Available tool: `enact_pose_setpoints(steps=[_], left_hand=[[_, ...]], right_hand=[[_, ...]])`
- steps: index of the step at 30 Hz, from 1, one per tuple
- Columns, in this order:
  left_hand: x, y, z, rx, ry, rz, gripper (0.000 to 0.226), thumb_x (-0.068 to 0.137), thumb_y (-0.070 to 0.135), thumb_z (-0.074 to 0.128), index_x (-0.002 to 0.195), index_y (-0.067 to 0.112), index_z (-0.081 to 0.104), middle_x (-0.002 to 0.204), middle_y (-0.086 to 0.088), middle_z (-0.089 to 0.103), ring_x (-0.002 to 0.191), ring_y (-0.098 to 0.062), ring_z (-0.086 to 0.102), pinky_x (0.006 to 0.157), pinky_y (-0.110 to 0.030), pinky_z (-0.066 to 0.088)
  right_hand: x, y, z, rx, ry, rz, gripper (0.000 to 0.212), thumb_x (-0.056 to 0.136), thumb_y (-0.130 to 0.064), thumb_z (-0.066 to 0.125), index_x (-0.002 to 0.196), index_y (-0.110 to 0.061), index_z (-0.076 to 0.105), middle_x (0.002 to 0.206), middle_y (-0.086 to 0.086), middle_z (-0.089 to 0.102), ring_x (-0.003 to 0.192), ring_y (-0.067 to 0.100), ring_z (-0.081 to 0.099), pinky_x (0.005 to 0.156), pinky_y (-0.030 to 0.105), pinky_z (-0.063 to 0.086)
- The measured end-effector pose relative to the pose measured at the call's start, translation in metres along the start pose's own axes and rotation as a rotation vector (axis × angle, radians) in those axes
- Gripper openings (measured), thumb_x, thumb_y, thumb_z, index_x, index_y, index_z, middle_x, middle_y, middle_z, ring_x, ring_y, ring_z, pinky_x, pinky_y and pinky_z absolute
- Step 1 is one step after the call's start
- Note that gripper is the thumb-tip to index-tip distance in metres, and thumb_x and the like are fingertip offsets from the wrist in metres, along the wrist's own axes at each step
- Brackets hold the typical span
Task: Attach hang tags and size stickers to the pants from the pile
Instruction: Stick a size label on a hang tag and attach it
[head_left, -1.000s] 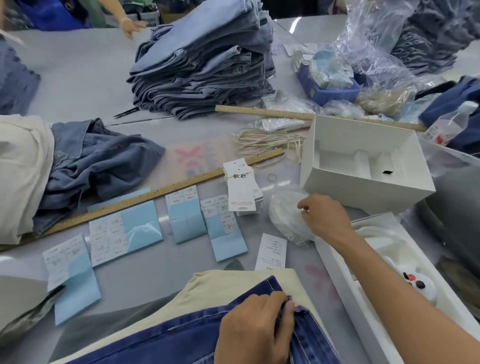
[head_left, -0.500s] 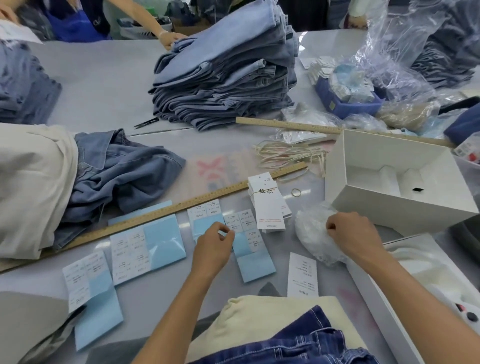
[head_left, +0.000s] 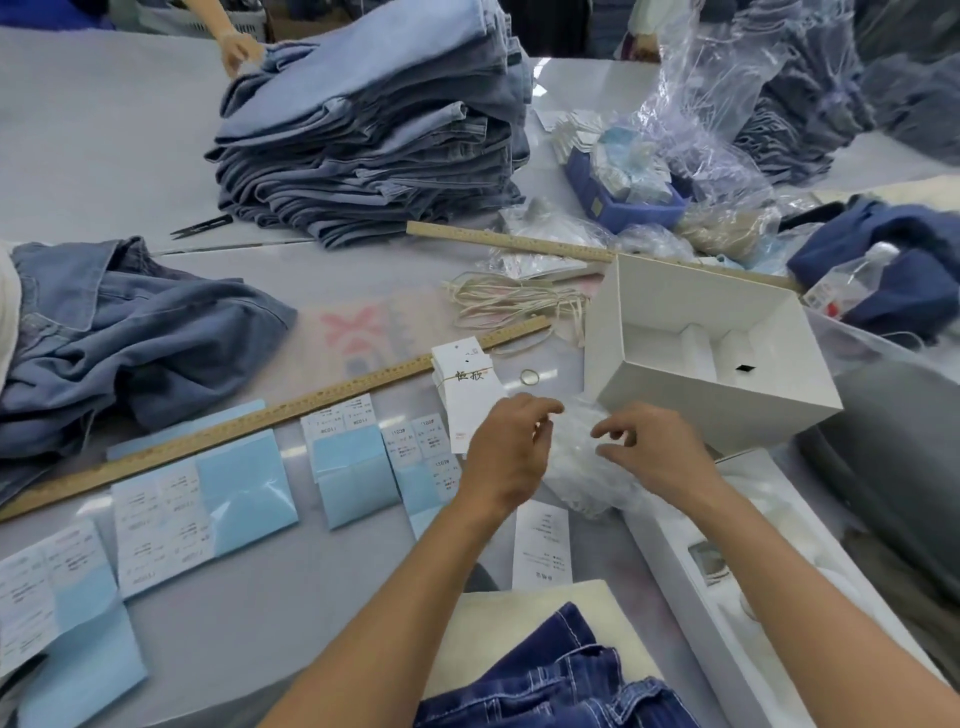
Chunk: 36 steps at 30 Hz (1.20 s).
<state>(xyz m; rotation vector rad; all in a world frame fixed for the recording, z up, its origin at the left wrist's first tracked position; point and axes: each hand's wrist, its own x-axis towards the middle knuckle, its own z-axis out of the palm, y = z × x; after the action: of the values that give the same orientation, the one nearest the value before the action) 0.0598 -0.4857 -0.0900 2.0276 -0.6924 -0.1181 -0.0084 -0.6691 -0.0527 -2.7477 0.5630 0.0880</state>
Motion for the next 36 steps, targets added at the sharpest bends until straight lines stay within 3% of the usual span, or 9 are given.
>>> enact_pose_setpoints(steps=[4, 10, 15, 18, 22, 25, 27, 31, 36], left_hand=[[0.014, 0.009, 0.026, 0.254, -0.246, 0.098, 0.039, 0.099, 0.007, 0.055, 0.134, 0.022, 0.064, 0.136, 0.001, 0.057, 0.122, -0.023, 0.048, 0.09, -0.041, 0.05], [0.007, -0.006, 0.03, 0.329, -0.207, 0.006, 0.037, 0.1, 0.006, 0.052, 0.131, 0.021, 0.065, 0.134, 0.005, 0.061, 0.117, -0.02, 0.051, 0.081, -0.036, 0.047], [0.003, -0.008, 0.023, 0.222, -0.211, -0.047, 0.038, 0.102, 0.006, 0.048, 0.134, 0.019, 0.064, 0.139, 0.002, 0.06, 0.125, -0.021, 0.053, 0.1, -0.041, 0.049], [0.002, -0.007, 0.021, 0.182, -0.206, -0.087, 0.037, 0.105, 0.016, 0.046, 0.138, 0.024, 0.061, 0.141, 0.004, 0.06, 0.127, -0.021, 0.053, 0.101, -0.045, 0.048], [0.003, 0.001, 0.02, 0.092, -0.206, -0.115, 0.044, 0.105, 0.035, 0.05, 0.149, 0.032, 0.046, 0.14, 0.008, 0.06, 0.117, -0.017, 0.061, 0.1, -0.044, 0.05], [0.009, 0.017, 0.021, 0.058, -0.176, -0.048, 0.054, 0.102, 0.046, 0.055, 0.153, 0.037, 0.041, 0.147, 0.012, 0.054, 0.107, -0.015, 0.063, 0.095, -0.04, 0.05], [0.016, 0.03, 0.027, 0.049, -0.171, -0.004, 0.047, 0.101, 0.046, 0.057, 0.146, 0.036, 0.051, 0.142, 0.011, 0.059, 0.108, -0.02, 0.063, 0.09, -0.037, 0.049], [0.027, 0.048, 0.045, 0.083, -0.196, -0.059, 0.024, 0.1, 0.036, 0.061, 0.117, 0.024, 0.073, 0.117, -0.003, 0.073, 0.105, -0.026, 0.065, 0.084, -0.038, 0.051], [0.031, 0.048, 0.056, 0.069, -0.174, -0.143, 0.017, 0.096, 0.023, 0.066, 0.102, 0.015, 0.08, 0.102, -0.008, 0.075, 0.096, -0.026, 0.067, 0.082, -0.038, 0.053]], right_hand=[[0.008, -0.005, 0.01, -0.252, 0.007, -0.055, 0.025, 0.09, -0.039, 0.073, 0.115, -0.035, 0.075, 0.098, -0.006, 0.044, 0.105, 0.02, 0.048, 0.085, 0.036, 0.047], [0.016, -0.011, 0.017, -0.292, -0.008, -0.047, 0.019, 0.093, -0.042, 0.068, 0.108, -0.033, 0.077, 0.114, -0.002, 0.055, 0.111, 0.022, 0.049, 0.091, 0.039, 0.045], [0.014, 0.001, 0.01, -0.002, 0.048, -0.031, 0.016, 0.095, -0.028, 0.07, 0.103, -0.02, 0.081, 0.087, -0.007, 0.054, 0.086, 0.015, 0.054, 0.078, 0.033, 0.043], [0.005, 0.004, -0.003, 0.287, 0.172, -0.018, 0.011, 0.092, -0.02, 0.074, 0.098, -0.013, 0.081, 0.087, -0.005, 0.067, 0.081, 0.015, 0.062, 0.08, 0.028, 0.047], [-0.008, 0.0, -0.022, 0.675, 0.242, 0.031, 0.014, 0.09, -0.017, 0.076, 0.083, -0.03, 0.078, 0.079, -0.015, 0.076, 0.078, 0.0, 0.068, 0.074, 0.01, 0.049], [-0.014, -0.004, -0.033, 0.785, 0.254, 0.033, 0.008, 0.09, -0.015, 0.076, 0.09, -0.021, 0.081, 0.084, -0.007, 0.078, 0.083, 0.007, 0.07, 0.083, 0.022, 0.054], [-0.017, -0.007, -0.04, 0.801, 0.267, -0.007, 0.008, 0.09, -0.013, 0.075, 0.09, -0.019, 0.081, 0.082, -0.003, 0.078, 0.079, 0.01, 0.07, 0.083, 0.028, 0.056], [-0.021, -0.014, -0.045, 0.806, 0.303, -0.094, 0.016, 0.089, -0.01, 0.076, 0.085, -0.025, 0.079, 0.077, -0.006, 0.077, 0.07, 0.002, 0.068, 0.074, 0.019, 0.056], [-0.03, -0.006, -0.046, 0.82, 0.357, -0.117, 0.02, 0.091, -0.007, 0.073, 0.084, -0.025, 0.079, 0.078, -0.007, 0.077, 0.072, 0.003, 0.067, 0.075, 0.021, 0.055]])
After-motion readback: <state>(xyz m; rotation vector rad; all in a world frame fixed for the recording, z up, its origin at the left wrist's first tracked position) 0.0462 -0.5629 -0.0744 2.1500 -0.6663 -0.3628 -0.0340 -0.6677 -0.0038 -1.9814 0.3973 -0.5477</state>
